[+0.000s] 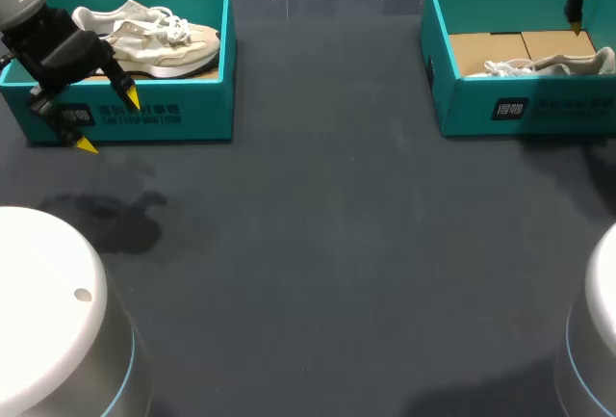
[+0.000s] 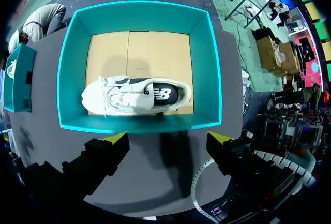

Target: Take the shoe out of the shoebox, open the shoe tongue, remove and reinsert the insole, then place the shoe into the shoebox

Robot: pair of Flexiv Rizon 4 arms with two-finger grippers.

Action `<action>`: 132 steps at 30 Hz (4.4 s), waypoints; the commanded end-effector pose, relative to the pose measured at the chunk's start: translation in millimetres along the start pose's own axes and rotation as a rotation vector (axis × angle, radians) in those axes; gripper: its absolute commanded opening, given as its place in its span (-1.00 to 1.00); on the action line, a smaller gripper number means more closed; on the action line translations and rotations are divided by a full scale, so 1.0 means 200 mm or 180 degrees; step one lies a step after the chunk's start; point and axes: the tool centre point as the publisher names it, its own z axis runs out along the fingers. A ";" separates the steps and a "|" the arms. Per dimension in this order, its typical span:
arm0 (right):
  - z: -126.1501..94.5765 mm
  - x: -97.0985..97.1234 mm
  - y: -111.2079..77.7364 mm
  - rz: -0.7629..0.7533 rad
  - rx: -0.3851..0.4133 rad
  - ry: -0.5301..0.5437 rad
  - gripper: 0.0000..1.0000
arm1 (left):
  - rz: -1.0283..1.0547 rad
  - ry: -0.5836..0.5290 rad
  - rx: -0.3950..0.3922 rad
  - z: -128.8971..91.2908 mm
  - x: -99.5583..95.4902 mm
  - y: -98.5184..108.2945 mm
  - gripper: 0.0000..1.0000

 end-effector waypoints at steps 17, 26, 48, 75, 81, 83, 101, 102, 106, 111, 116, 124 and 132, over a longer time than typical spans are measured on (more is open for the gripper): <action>-0.08 0.06 -0.16 0.0120 -0.0066 0.0033 1.00 | 0.0002 -0.0001 -0.0008 0.00 0.01 0.00 1.00; -0.13 0.17 -0.36 0.0234 -0.0006 0.0043 1.00 | 0.0002 -0.0001 -0.0008 0.00 0.01 0.00 1.00; -0.21 0.35 -0.66 0.0300 0.0056 0.0056 1.00 | 0.0002 -0.0001 -0.0008 0.00 0.01 0.00 1.00; -0.21 0.35 -0.66 0.0300 0.0056 0.0056 1.00 | -0.0169 0.0060 -0.0119 0.00 0.00 0.04 1.00; -0.21 0.35 -0.66 0.0300 0.0056 0.0056 1.00 | -0.0228 0.0067 -0.0198 -0.02 -0.03 0.07 1.00; -0.21 0.35 -0.66 0.0300 0.0056 0.0056 1.00 | -0.0232 0.0072 -0.0203 -0.04 -0.03 0.08 1.00; -0.21 0.35 -0.66 0.0300 0.0056 0.0056 1.00 | -0.0324 0.0087 -0.0280 -0.13 -0.03 0.19 1.00; -0.21 0.35 -0.66 0.0300 0.0056 0.0056 1.00 | -0.0343 0.0087 -0.0306 -0.13 -0.03 0.19 1.00; -0.21 0.35 -0.66 0.0300 0.0056 0.0056 1.00 | -0.0387 0.0093 -0.0328 -0.15 -0.04 0.21 1.00; -0.21 0.35 -0.66 0.0300 0.0056 0.0056 1.00 | -0.0497 0.0081 -0.0356 -0.18 -0.05 0.23 1.00; -0.21 0.35 -0.66 0.0300 0.0056 0.0056 1.00 | -0.0680 0.0079 -0.0414 -0.21 -0.09 0.26 1.00; -0.21 0.35 -0.66 0.0300 0.0056 0.0056 1.00 | -0.0967 0.0076 -0.0485 -0.25 -0.16 0.33 1.00; -0.21 0.35 -0.66 0.0300 0.0056 0.0056 1.00 | -0.1226 0.0073 -0.0600 -0.31 -0.22 0.46 1.00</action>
